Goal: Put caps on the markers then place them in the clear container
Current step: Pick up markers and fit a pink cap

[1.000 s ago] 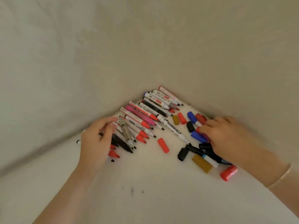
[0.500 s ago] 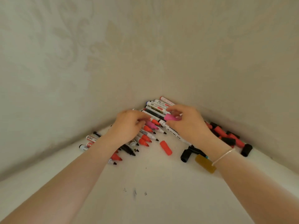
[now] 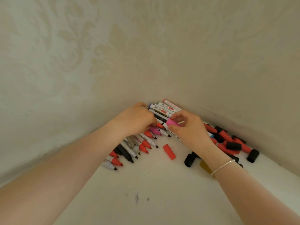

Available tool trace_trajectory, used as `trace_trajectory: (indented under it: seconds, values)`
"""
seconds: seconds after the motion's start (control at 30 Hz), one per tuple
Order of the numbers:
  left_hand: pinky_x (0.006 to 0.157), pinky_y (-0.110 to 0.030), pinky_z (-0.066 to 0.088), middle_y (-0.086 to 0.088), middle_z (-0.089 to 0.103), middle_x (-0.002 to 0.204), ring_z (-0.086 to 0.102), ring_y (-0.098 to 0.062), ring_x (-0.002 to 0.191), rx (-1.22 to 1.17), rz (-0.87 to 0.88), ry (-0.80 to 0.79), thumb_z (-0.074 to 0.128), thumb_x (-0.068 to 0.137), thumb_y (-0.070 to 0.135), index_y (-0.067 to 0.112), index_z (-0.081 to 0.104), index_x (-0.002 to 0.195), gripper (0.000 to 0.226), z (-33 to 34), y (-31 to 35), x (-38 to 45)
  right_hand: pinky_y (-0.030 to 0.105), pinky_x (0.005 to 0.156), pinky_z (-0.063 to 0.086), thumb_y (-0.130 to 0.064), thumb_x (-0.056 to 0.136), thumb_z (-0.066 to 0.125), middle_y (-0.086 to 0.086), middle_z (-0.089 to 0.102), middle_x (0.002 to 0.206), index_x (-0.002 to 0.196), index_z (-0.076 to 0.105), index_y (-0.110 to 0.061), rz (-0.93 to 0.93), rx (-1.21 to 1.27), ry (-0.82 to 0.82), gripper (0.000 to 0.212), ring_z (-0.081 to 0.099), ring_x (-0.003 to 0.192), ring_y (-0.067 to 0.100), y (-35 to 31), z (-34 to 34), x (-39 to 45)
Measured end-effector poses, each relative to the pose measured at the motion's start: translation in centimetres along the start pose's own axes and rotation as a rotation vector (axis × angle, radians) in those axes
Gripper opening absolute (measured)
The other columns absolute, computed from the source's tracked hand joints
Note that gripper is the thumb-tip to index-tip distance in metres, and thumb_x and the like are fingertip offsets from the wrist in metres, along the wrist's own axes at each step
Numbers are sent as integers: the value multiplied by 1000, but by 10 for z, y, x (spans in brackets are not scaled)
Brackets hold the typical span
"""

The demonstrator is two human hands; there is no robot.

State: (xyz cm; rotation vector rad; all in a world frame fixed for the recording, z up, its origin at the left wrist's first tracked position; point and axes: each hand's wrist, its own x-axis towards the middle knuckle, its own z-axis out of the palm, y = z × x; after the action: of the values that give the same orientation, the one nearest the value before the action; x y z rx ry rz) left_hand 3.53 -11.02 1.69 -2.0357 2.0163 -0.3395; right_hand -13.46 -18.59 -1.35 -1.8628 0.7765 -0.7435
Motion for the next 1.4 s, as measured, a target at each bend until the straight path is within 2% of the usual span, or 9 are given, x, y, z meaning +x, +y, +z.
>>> trace_trajectory:
  seconds: [0.27,0.7,0.87,1.03,1.13,1.2,1.27,1.33,1.4]
  values:
    - [110,-32,22,4,67,105,58,-20,106,222,83,-50,51,92,21,23,66,106,20,-9,8,3,11,62,39,-11,82,70,-9,62,94,92,62,-24,-16,19,-6,18,56,85,6,5,-1,0]
    - [108,-30,20,5,67,99,57,-18,102,67,95,27,54,88,30,23,65,100,18,0,3,1,-1,59,39,-13,83,68,-13,62,93,94,63,-24,-34,21,-13,16,55,83,-4,13,2,-2]
    - [89,-32,42,6,65,94,58,-16,91,-102,80,127,60,83,27,23,66,104,22,3,-4,-7,3,57,41,-14,84,69,-17,61,88,89,62,-27,-55,14,7,16,56,78,-3,9,-4,-3]
    - [72,-26,44,8,63,92,59,-13,86,-323,-45,357,69,76,21,20,65,101,25,9,-7,-23,7,56,41,-14,84,68,-15,62,92,95,63,-27,-61,12,25,17,58,80,2,7,-4,-2]
    - [90,-23,43,15,63,96,58,-3,90,-462,-114,469,68,77,23,19,63,106,29,11,-2,-28,4,59,43,-12,84,68,-15,61,94,100,62,-27,-82,49,22,23,58,83,1,7,-1,-3]
    - [104,-12,29,17,63,95,55,4,90,-468,-114,556,63,79,25,16,64,103,26,8,6,-31,1,60,41,-10,85,67,-16,60,92,100,60,-31,-107,69,18,27,58,84,0,6,0,-5]
    - [107,-5,20,17,64,93,50,13,95,-497,-155,680,62,80,23,13,64,100,22,5,14,-34,4,63,43,-10,86,65,-18,60,90,99,60,-34,-127,108,25,28,60,85,3,4,0,-6]
    - [103,-6,27,18,62,93,47,21,101,-622,-233,820,64,80,19,15,64,99,20,3,23,-38,15,71,49,-13,90,61,-15,62,89,97,62,-35,-128,193,30,24,64,84,8,3,-1,-6]
    - [93,-9,38,15,64,95,57,9,99,-781,-298,909,66,82,14,22,62,101,21,2,31,-42,26,74,55,-16,92,58,-9,64,90,100,63,-31,-117,285,19,18,68,79,10,0,-3,-6]
